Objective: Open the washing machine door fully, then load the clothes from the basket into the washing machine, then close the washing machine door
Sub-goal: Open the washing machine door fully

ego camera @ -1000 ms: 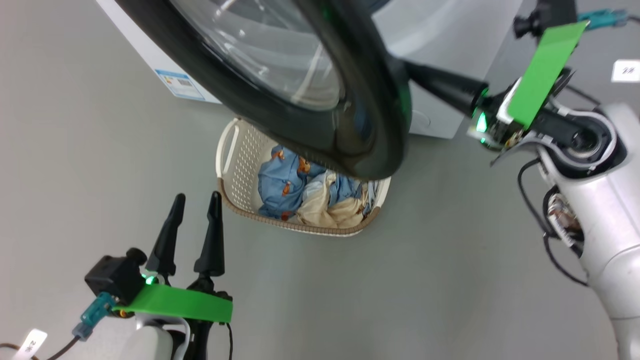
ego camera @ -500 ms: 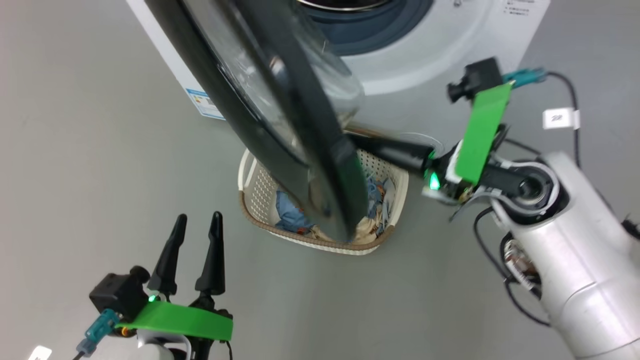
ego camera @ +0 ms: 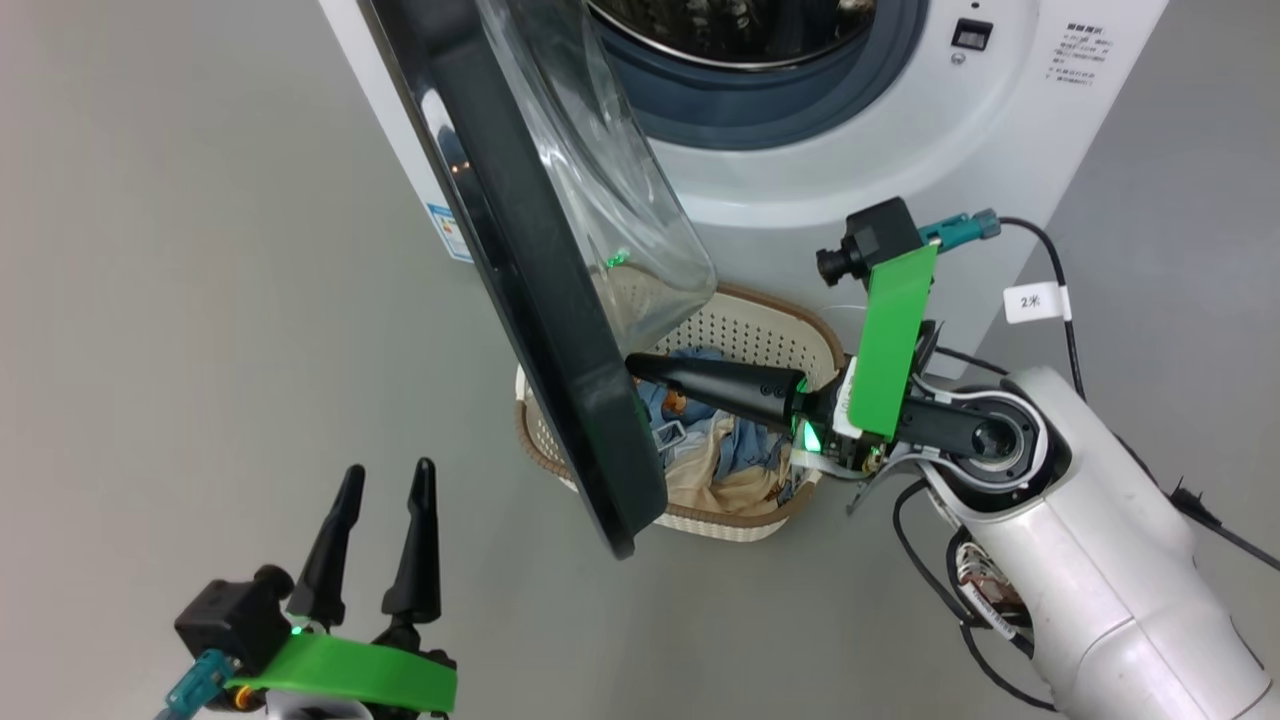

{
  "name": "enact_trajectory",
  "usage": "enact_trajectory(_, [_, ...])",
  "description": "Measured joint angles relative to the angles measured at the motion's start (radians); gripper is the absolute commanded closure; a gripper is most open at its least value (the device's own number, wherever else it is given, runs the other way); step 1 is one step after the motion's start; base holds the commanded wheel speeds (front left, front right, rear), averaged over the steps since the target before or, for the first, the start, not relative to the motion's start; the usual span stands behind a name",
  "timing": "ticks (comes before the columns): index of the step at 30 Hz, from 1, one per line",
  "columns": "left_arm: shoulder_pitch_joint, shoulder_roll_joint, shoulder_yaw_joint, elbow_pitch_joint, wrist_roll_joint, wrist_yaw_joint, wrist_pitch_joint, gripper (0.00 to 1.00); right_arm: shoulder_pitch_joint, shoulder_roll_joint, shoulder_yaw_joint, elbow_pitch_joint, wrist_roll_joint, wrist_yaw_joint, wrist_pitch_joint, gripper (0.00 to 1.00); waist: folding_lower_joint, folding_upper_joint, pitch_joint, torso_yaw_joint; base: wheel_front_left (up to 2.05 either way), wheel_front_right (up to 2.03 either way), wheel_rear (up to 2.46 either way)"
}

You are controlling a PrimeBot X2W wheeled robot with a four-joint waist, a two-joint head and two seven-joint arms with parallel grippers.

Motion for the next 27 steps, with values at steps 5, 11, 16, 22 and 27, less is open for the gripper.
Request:
enact_trajectory(5, [0.014, 0.007, 0.008, 0.001, 0.003, 0.0, 0.0, 0.0, 0.023, 0.008, -0.006, -0.004, -0.004, 0.0, -0.018, 1.0, 0.0, 0.0, -0.016, -0.011, 0.0, 0.0, 0.0])
enact_trajectory(11, [0.014, 0.017, 0.026, 0.001, 0.003, 0.0, 0.0, 0.0, 0.066, 0.008, -0.065, -0.037, -0.012, 0.0, -0.084, 0.0, 0.0, 0.0, -0.029, -0.048, 0.0, 0.0, 0.0])
enact_trajectory(16, [0.018, 0.029, 0.05, 0.002, 0.003, 0.0, 0.0, 0.0, 0.135, -0.006, -0.128, -0.065, -0.018, 0.0, -0.145, 0.0, 0.0, 0.0, -0.042, -0.089, 0.0, 0.0, 0.0])
enact_trajectory(22, [0.034, 0.046, 0.084, 0.002, 0.003, 0.0, 0.0, 0.0, 0.21, -0.027, -0.184, -0.097, -0.061, 0.0, -0.251, 0.0, 0.0, 0.0, -0.06, -0.143, 0.0, 0.0, 0.0])
enact_trajectory(27, [0.042, 0.05, 0.109, 0.002, 0.003, 0.0, 0.0, 0.0, 0.277, -0.032, -0.232, -0.119, -0.067, 0.0, -0.347, 0.0, 0.0, 0.0, -0.075, -0.182, 0.0, 0.0, 0.0])
